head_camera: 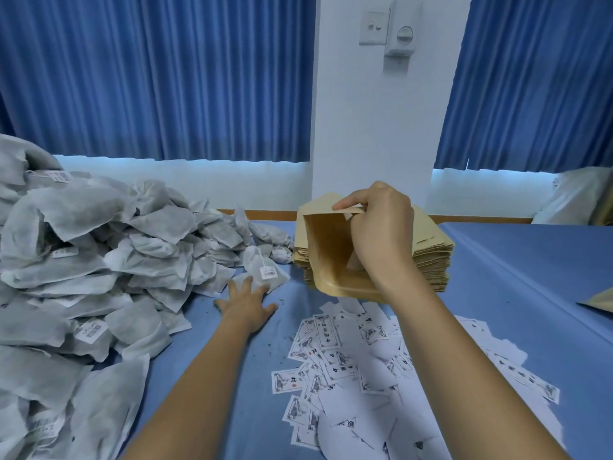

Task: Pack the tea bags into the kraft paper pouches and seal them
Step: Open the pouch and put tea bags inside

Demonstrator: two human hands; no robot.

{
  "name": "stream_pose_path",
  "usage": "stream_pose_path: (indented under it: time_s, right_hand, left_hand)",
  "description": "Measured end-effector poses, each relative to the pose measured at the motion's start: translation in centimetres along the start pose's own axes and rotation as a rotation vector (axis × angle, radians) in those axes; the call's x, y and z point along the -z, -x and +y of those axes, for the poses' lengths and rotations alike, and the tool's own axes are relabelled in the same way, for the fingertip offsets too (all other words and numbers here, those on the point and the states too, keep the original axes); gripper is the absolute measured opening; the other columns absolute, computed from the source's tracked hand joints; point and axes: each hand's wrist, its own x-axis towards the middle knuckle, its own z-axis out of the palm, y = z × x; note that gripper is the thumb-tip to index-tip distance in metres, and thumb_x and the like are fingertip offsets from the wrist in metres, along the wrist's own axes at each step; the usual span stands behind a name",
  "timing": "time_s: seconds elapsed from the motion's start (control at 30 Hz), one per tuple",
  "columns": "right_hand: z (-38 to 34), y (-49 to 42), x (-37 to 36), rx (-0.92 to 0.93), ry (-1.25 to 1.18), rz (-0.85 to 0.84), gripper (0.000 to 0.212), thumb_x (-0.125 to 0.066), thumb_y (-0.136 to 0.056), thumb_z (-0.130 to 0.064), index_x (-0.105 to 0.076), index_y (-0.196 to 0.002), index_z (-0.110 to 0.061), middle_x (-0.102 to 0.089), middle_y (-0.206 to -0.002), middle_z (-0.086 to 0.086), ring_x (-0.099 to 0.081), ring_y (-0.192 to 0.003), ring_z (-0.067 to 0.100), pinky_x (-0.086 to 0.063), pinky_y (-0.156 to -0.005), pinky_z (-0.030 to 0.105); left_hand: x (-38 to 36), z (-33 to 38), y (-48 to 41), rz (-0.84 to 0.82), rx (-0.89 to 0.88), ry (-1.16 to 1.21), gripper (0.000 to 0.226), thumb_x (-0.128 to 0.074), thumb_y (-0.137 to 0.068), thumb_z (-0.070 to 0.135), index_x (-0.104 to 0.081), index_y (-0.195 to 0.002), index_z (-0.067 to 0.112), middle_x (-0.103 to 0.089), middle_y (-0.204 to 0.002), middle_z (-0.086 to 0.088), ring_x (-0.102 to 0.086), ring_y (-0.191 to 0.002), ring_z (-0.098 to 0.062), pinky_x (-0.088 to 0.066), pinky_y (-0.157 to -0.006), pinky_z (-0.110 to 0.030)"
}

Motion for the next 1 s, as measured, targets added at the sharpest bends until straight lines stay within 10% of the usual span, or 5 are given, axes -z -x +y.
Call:
stream_pose_path:
  time_s: [0.2, 0.4, 0.53, 0.87, 1.0]
  right_hand:
    - [0.1, 0.5, -0.5, -0.008, -0.044, 0.008, 0.049, -0.048, -0.071, 0.016, -0.075, -0.08, -0.023, -0.041, -0.072, -0.01, -0.048, -0.075, 0.014, -0.03, -0.062, 0.021]
    - [0.1, 1.4, -0.9, -0.001, -0.018, 0.007, 0.056, -0.04, -0.068, 0.016, -0.074, -0.08, -0.026, -0.04, -0.072, -0.007, -0.046, -0.072, 0.016, -0.029, -0.06, 0.026]
    - [0.5, 1.7, -1.0, -0.021, -0.032, -0.025, 0.056, -0.039, -0.069, 0.016, -0.073, -0.08, -0.027, -0.041, -0.073, -0.006, -0.048, -0.074, 0.018, -0.032, -0.062, 0.027]
    - [0.2, 1.1, 1.3, -0.06, -0.133, 0.026, 0.057, -0.038, -0.066, 0.015, -0.073, -0.08, -0.028, -0.038, -0.066, -0.009, -0.04, -0.06, 0.007, -0.025, -0.052, 0.02]
    - [0.7, 0.7, 2.2, -0.156, -0.237, 0.062, 0.058, -0.038, -0.068, 0.015, -0.074, -0.081, -0.029, -0.039, -0.066, -0.01, -0.042, -0.063, 0.003, -0.03, -0.059, 0.021]
  left_hand:
    - [-0.8, 1.1, -1.3, 0.212, 0.066, -0.11, 0.054, -0.043, -0.088, 0.064, -0.05, -0.121, 0.023, -0.039, -0.132, -0.002, -0.032, -0.126, -0.03, -0.036, -0.094, -0.056]
    - [-1.6, 1.3, -2.2, 0.186, -0.056, -0.206, 0.064, -0.029, -0.09, 0.068, -0.013, -0.147, 0.043, 0.0, -0.161, 0.0, -0.01, -0.144, -0.032, -0.027, -0.1, -0.062]
    - [-0.9, 0.8, -2.2, 0.176, -0.083, -0.086, 0.049, -0.034, -0.091, 0.062, -0.042, -0.132, 0.036, -0.046, -0.137, 0.005, -0.041, -0.124, -0.024, -0.036, -0.091, -0.046]
    - [-0.1, 1.6, 2.3, 0.319, -0.082, -0.088, 0.02, -0.047, -0.094, 0.03, -0.051, -0.111, 0.02, -0.04, -0.136, -0.003, -0.049, -0.107, -0.028, -0.045, -0.076, -0.035]
    - [0.9, 1.8, 5.6, 0.495, -0.157, 0.099, 0.016, -0.049, -0.092, 0.031, -0.055, -0.101, 0.019, -0.063, -0.106, 0.001, -0.055, -0.097, -0.025, -0.041, -0.072, -0.034]
